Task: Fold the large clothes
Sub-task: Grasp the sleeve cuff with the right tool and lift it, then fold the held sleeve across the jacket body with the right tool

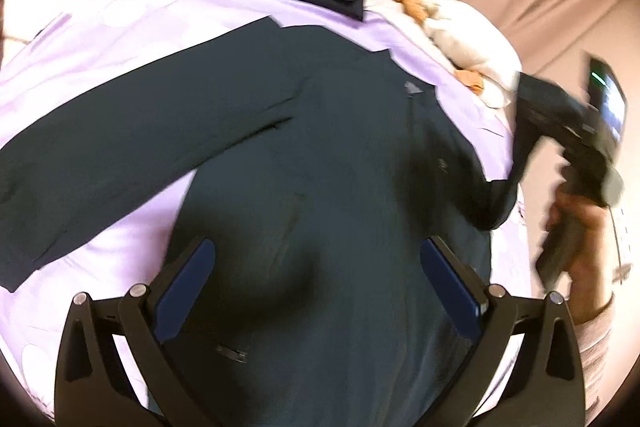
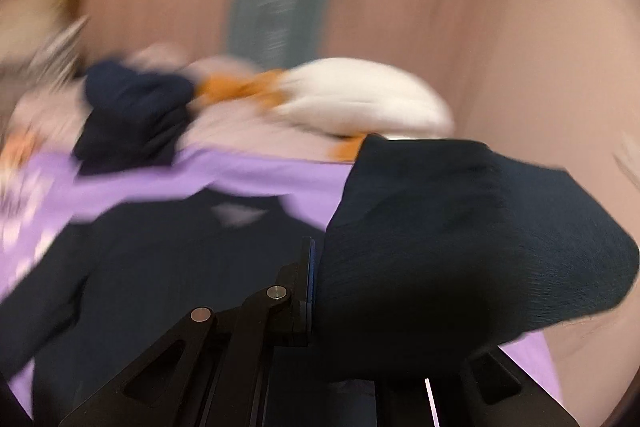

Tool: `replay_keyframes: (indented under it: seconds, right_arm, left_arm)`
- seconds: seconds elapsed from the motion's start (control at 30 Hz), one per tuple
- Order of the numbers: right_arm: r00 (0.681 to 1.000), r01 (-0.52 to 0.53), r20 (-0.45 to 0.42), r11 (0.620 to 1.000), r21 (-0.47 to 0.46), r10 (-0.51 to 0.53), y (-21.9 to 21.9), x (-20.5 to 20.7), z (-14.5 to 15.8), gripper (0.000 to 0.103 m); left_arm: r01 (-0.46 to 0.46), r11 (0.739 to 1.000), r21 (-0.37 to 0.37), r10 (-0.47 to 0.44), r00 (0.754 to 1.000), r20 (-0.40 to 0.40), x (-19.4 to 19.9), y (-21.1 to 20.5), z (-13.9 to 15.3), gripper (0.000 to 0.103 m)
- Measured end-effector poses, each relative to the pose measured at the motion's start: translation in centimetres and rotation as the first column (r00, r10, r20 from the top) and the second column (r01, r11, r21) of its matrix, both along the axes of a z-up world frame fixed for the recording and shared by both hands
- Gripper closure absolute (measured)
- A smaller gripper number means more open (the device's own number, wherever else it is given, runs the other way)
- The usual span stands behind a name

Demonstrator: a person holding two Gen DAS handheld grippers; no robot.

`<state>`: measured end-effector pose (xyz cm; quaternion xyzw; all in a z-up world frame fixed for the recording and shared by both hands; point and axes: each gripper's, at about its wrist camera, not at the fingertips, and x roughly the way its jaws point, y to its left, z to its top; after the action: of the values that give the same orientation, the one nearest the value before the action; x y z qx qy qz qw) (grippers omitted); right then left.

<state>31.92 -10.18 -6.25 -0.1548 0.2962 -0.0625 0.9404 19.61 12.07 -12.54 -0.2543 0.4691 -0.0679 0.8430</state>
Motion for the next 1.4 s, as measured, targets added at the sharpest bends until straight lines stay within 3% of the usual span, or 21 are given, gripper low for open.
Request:
replay_keyframes:
  seconds: [0.1, 0.2, 0.23, 0.27, 0.3, 0.37, 0.43, 0.53, 0.63, 0.7, 0.83, 0.9, 1.0, 1.07, 1.1, 1.13, 1.2, 1.23, 1.3, 1.33, 1.4]
  right_arm:
    - [0.989, -0.102, -0.121, 0.987, -0.126, 0.087, 6.6, 2.9, -5.8, 0.093]
    - [0.950, -0.201, -0.281, 0.956, -0.212, 0.137, 11.0, 4.3, -12.6, 0.093]
    - [0.938, -0.219, -0.317, 0.949, -0.224, 0.142, 11.3, 4.3, -14.0, 0.084]
    - [0.925, -0.235, -0.351, 0.945, -0.229, 0.146, 11.5, 4.2, -15.4, 0.068]
    - [0.921, -0.240, -0.362, 0.941, -0.237, 0.144, 11.2, 4.0, -16.2, 0.062]
    - [0.924, -0.243, -0.354, 0.936, -0.253, 0.144, 10.2, 3.7, -16.5, 0.043]
    - [0.921, -0.257, -0.354, 0.938, -0.231, 0.165, 9.1, 3.1, -15.6, 0.034]
    - [0.892, -0.350, -0.346, 0.928, -0.127, 0.289, 7.0, 0.3, -12.9, 0.034]
    - [0.873, -0.370, -0.297, 0.922, 0.114, 0.387, 2.9, -2.3, -9.6, 0.034]
    - [0.894, -0.297, -0.252, 0.912, 0.284, 0.370, -2.1, -3.2, -7.8, 0.033]
    - [0.965, -0.077, -0.190, 0.885, 0.458, 0.183, -12.3, -2.1, -6.2, 0.032]
    - [0.983, 0.036, -0.168, 0.826, 0.563, 0.071, -17.4, -2.0, -6.5, 0.032]
    - [0.990, 0.117, -0.136, 0.662, 0.741, -0.023, -23.6, -0.1, -7.9, 0.032]
    - [0.985, 0.169, -0.158, 0.593, 0.788, -0.070, -25.6, 1.9, -9.3, 0.032]
    - [0.981, 0.189, -0.172, 0.587, 0.787, -0.085, -25.8, 2.2, -9.9, 0.032]
    - [0.977, 0.210, -0.190, 0.606, 0.768, -0.098, -25.8, 3.2, -10.5, 0.032]
    - [0.969, 0.240, -0.212, 0.683, 0.689, -0.127, -24.8, 5.3, -11.5, 0.032]
    - [0.969, 0.241, -0.213, 0.701, 0.672, -0.128, -24.5, 5.8, -11.8, 0.032]
    - [0.971, 0.227, -0.214, 0.703, 0.674, -0.109, -23.8, 7.1, -12.8, 0.033]
    - [0.970, 0.222, -0.223, 0.702, 0.676, -0.092, -24.2, 7.7, -13.1, 0.038]
    - [0.962, 0.223, -0.267, 0.724, 0.652, -0.056, -24.2, 8.5, -14.1, 0.067]
  left_arm:
    - [-0.018, 1.000, 0.005, 0.018, 0.999, -0.031, 0.1, 1.3, -0.9, 0.000]
    - [-0.026, 0.999, 0.018, 0.027, 0.999, -0.045, 0.6, 2.1, -1.7, 0.000]
    - [-0.027, 0.999, 0.024, 0.028, 0.999, -0.046, 0.7, 2.3, -1.9, 0.000]
    - [-0.026, 0.999, 0.033, 0.028, 0.998, -0.050, 0.9, 2.5, -2.1, 0.000]
    - [-0.023, 0.999, 0.038, 0.025, 0.998, -0.053, 1.0, 2.6, -2.3, 0.000]
    - [-0.015, 0.999, 0.038, 0.017, 0.998, -0.059, 1.2, 2.6, -2.7, 0.000]
    - [-0.006, 1.000, 0.023, 0.007, 0.999, -0.053, 1.6, 2.6, -2.9, 0.000]
    - [0.005, 1.000, -0.018, -0.005, 1.000, -0.028, 2.3, 2.5, -2.9, 0.000]
    - [-0.005, 0.999, -0.047, 0.005, 1.000, 0.005, 3.3, 2.5, -2.4, 0.000]
    - [-0.002, 0.999, -0.054, 0.003, 1.000, 0.026, 4.4, 2.3, -2.0, 0.000]
    - [0.039, 0.997, -0.071, -0.035, 0.997, 0.062, 7.3, 1.0, -1.5, 0.000]
    - [0.076, 0.994, -0.080, -0.071, 0.996, 0.059, 9.2, -0.4, -1.7, 0.000]
    - [0.139, 0.982, -0.132, -0.134, 0.990, 0.044, 12.4, -2.8, -2.8, 0.001]
    - [0.153, 0.978, -0.142, -0.150, 0.988, 0.032, 14.4, -4.1, -3.4, 0.001]
    - [0.164, 0.976, -0.141, -0.160, 0.986, 0.038, 15.2, -4.8, -3.5, 0.001]
    - [0.174, 0.976, -0.127, -0.169, 0.984, 0.048, 16.0, -5.5, -3.7, 0.001]
    - [0.191, 0.976, -0.105, -0.186, 0.981, 0.056, 16.8, -6.3, -4.1, 0.001]
    - [0.201, 0.974, -0.104, -0.197, 0.979, 0.055, 17.2, -6.7, -4.6, 0.001]
    - [0.209, 0.974, -0.091, -0.205, 0.978, 0.043, 17.8, -6.9, -5.4, 0.001]
    - [0.215, 0.973, -0.080, -0.213, 0.976, 0.038, 18.0, -7.1, -5.8, 0.001]
    - [0.228, 0.973, -0.035, -0.227, 0.974, 0.021, 18.5, -7.5, -6.4, 0.001]
